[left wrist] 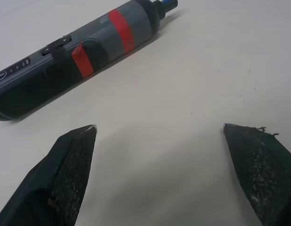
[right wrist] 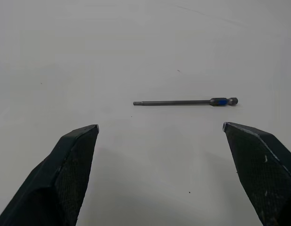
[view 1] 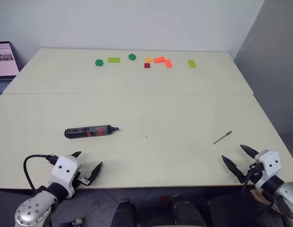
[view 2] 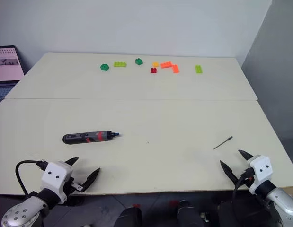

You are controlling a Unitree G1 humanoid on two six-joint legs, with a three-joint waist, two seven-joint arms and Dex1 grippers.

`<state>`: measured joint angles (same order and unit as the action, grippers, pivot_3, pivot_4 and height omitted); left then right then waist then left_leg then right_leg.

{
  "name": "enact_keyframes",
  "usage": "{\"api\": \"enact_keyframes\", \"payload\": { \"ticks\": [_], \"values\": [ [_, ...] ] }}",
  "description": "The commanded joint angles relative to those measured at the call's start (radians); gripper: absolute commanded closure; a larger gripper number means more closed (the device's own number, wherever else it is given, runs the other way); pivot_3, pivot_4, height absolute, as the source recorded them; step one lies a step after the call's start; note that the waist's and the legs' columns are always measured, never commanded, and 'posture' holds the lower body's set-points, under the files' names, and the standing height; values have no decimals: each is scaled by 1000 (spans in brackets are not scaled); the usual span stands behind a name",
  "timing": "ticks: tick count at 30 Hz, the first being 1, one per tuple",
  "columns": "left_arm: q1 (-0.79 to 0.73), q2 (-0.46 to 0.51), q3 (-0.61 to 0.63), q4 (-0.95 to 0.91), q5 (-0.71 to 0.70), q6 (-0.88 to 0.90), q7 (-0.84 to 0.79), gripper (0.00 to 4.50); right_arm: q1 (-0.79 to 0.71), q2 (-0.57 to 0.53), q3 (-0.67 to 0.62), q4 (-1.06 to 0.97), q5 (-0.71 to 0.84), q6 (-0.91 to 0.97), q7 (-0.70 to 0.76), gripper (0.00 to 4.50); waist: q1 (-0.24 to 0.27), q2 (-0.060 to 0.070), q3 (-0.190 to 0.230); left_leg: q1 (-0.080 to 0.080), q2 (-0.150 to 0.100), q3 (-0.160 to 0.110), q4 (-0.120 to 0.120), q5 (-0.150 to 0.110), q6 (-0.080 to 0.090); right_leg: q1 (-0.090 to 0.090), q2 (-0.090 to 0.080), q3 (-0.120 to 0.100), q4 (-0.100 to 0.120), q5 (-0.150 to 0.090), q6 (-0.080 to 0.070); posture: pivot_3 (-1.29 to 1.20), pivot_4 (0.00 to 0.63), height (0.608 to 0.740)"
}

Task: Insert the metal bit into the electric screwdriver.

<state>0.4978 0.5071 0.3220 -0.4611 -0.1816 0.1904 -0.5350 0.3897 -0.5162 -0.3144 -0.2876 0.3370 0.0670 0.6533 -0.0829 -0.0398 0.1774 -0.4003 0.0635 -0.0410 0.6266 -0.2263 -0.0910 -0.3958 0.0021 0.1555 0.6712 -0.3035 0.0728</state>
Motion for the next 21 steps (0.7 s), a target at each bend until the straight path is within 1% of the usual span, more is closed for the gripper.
{"api": "enact_keyframes", "payload": {
  "ticks": [1, 11, 17, 19, 21],
  "values": [
    [1, -3, 33, -10, -12, -47, -4, 0, -6, -10, -29, -35, 20, 1, 0, 38, 0, 0, 0, 0, 0, 0, 0, 0, 0, 0, 0, 0, 0, 0, 0, 0, 150, 740],
    [3, 11, 30, -18, 1, -93, -19, 0, -9, -10, -29, -39, 16, 6, 0, 38, 0, 0, 0, 0, 0, 0, 0, 0, 0, 0, 0, 0, 0, 0, 0, 0, 150, 740],
    [0, 11, 56, -26, -60, -80, -52, 0, -9, -10, -27, -46, 16, 10, -1, 38, 0, 0, 0, 0, 0, 0, 0, 0, 0, 0, 0, 0, 0, 0, 0, 0, 150, 740],
    [-4, 17, 73, -19, -96, -65, -74, 0, -13, -11, -26, -50, 16, 15, -3, 38, 0, 0, 0, 0, 0, 0, 0, 0, 0, 0, 0, 0, 0, 0, 0, 0, 150, 740],
    [-9, 35, 81, -6, -96, -58, -88, 0, -19, -14, -26, -54, 13, 16, -3, 38, 0, 0, 0, 0, 0, 0, 0, 0, 0, 0, 0, 0, 0, 0, 0, 0, 150, 740]
  ]
}}
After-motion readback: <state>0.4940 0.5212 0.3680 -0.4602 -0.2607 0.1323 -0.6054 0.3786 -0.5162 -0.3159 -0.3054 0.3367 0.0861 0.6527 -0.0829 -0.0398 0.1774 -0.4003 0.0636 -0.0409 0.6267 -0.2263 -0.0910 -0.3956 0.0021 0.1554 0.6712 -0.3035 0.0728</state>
